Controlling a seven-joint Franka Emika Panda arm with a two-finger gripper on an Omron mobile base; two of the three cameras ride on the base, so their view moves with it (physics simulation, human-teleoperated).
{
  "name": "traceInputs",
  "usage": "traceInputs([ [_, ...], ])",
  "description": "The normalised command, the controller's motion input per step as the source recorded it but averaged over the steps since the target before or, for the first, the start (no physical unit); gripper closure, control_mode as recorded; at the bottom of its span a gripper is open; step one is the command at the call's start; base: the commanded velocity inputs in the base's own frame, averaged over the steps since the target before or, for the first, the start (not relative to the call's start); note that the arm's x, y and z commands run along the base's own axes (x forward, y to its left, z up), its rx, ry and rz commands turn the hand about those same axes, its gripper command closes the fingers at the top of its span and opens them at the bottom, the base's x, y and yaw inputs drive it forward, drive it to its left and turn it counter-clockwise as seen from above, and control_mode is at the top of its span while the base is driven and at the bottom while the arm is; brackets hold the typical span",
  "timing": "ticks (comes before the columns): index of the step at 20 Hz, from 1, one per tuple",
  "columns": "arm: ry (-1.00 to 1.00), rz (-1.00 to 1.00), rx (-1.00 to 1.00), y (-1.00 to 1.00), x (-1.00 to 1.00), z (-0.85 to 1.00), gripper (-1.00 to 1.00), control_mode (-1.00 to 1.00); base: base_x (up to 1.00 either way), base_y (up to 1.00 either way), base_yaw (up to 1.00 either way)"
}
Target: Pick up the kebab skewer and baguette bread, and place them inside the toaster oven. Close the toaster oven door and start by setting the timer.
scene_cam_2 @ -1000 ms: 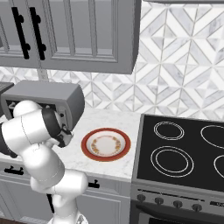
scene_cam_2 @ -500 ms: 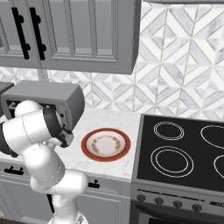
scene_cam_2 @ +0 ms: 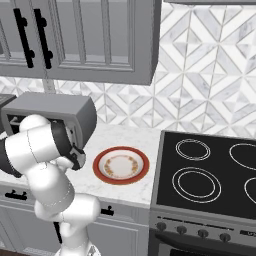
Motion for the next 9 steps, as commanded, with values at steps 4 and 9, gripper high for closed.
traceInputs([
  [4,0.0,-0.03,0.22,0.0,0.81,0.62,1.0,-1.0,0.0,0.0,0.0],
  [9,0.0,-0.05,0.22,0.0,0.75,0.74,1.0,-1.0,0.0,0.0,0.0],
])
